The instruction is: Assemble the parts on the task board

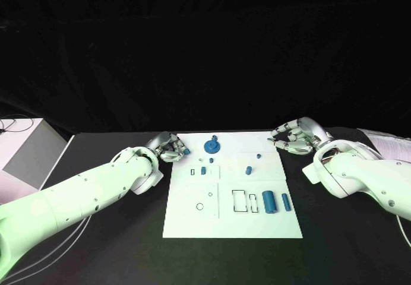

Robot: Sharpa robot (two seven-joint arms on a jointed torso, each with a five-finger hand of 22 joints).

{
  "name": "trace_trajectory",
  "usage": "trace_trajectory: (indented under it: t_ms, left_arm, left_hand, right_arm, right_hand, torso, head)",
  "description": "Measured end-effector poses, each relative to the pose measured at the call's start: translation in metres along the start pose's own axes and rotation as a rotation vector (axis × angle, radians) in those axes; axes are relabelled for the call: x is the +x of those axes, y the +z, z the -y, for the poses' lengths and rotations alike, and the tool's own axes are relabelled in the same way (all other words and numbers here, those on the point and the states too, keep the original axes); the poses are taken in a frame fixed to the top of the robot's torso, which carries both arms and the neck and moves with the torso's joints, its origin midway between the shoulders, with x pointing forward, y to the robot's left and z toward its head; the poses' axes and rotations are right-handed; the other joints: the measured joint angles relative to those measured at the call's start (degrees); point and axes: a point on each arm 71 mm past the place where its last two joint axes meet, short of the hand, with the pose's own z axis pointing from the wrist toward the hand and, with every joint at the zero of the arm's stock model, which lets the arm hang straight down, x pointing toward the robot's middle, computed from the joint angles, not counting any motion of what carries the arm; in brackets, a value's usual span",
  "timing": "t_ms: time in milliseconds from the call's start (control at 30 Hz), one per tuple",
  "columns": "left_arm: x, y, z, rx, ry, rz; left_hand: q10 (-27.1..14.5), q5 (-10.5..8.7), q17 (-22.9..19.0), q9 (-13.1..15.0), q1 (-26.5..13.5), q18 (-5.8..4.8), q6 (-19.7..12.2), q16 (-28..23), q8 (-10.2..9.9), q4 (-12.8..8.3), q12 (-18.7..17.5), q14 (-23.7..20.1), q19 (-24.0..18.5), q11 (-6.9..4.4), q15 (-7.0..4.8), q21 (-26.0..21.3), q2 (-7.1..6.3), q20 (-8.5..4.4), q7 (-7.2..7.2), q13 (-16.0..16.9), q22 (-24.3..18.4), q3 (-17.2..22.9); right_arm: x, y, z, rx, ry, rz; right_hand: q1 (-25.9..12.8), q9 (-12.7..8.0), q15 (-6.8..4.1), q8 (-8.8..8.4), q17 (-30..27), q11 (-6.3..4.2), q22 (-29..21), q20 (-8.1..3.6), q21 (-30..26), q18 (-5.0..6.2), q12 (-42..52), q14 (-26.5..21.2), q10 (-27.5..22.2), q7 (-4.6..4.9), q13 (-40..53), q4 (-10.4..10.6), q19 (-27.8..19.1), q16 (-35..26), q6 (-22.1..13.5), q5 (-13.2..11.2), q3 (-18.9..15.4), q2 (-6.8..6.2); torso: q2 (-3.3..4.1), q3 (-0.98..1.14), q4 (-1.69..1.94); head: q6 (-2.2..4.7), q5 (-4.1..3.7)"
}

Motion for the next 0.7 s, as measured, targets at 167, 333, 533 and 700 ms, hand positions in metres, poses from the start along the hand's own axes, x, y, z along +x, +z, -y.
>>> trace_trajectory:
  t_ms: [167,333,533,700]
  left_arm:
    - [-0.003,0.000,0.001,-0.011,-0.040,-0.015]
    - [-0.006,0.000,0.002,-0.025,-0.066,-0.042]
    - [-0.009,0.002,0.002,-0.050,-0.093,-0.084]
    - [-0.012,0.004,0.003,-0.071,-0.112,-0.114]
  left_hand:
    - [0.20,0.59,0.83,0.00,-2.39,0.00,0.01,0.23,0.00,-1.33,0.67,0.49,-0.18,-0.20,-0.31,0.26,0.70,-0.18,-0.02,0.53,0.28,0.84]
    - [0.20,1.20,1.88,-0.02,-5.02,0.00,0.02,0.52,0.00,-2.10,1.78,1.02,-0.54,-0.20,-0.43,0.26,1.59,-0.53,-0.05,1.28,0.27,1.61]
    - [0.80,0.62,2.72,9.84,-7.80,0.00,0.39,0.90,3.67,-2.47,3.12,1.53,-0.54,-0.86,-0.53,0.26,2.68,-0.53,-1.07,2.48,0.09,2.02]
    - [2.15,0.21,3.06,9.84,-8.77,0.00,0.26,1.14,3.72,-2.50,4.90,1.62,-0.75,-1.31,-0.62,-0.23,2.73,-0.73,-1.18,5.68,-0.16,1.98]
  right_arm:
    - [0.000,0.000,0.000,-0.002,0.000,0.001]
    - [0.000,0.000,0.000,-0.005,0.001,0.004]
    - [-0.001,0.001,-0.001,-0.019,0.010,0.014]
    - [-0.002,0.001,-0.002,-0.035,0.026,0.031]
  right_hand:
    - [0.00,-0.01,0.00,0.00,0.00,0.00,0.00,0.00,-0.76,0.00,-0.23,0.00,0.00,0.00,0.00,0.05,0.00,-0.22,0.00,0.00,0.05,0.00]
    - [0.00,-0.01,0.00,0.00,0.00,0.00,-0.01,0.00,-5.72,1.18,-3.08,0.00,0.00,-0.02,0.00,0.10,0.00,-1.90,-0.02,0.00,0.62,0.00]
    - [-0.14,0.29,-0.41,0.67,-6.82,0.00,-6.69,-0.39,-32.79,6.74,-21.51,-0.86,-9.26,-0.40,-2.59,0.07,-8.25,-13.35,-1.07,0.00,3.59,-0.80]
    - [0.02,0.75,0.05,1.80,-25.17,1.04,-23.92,-0.11,-59.07,9.80,-43.57,-7.88,-20.53,-0.04,-19.69,-0.06,-15.58,-32.56,-2.23,0.16,6.92,-1.54]
  torso:
    - [-0.04,0.00,0.00]
    - [-0.07,0.03,0.00]
    - [-0.10,0.03,0.00]
    - [-0.10,0.03,0.00]
  head:
    - [0.08,0.05]
    - [0.18,0.10]
    - [0.35,0.19]
    - [0.46,0.27]
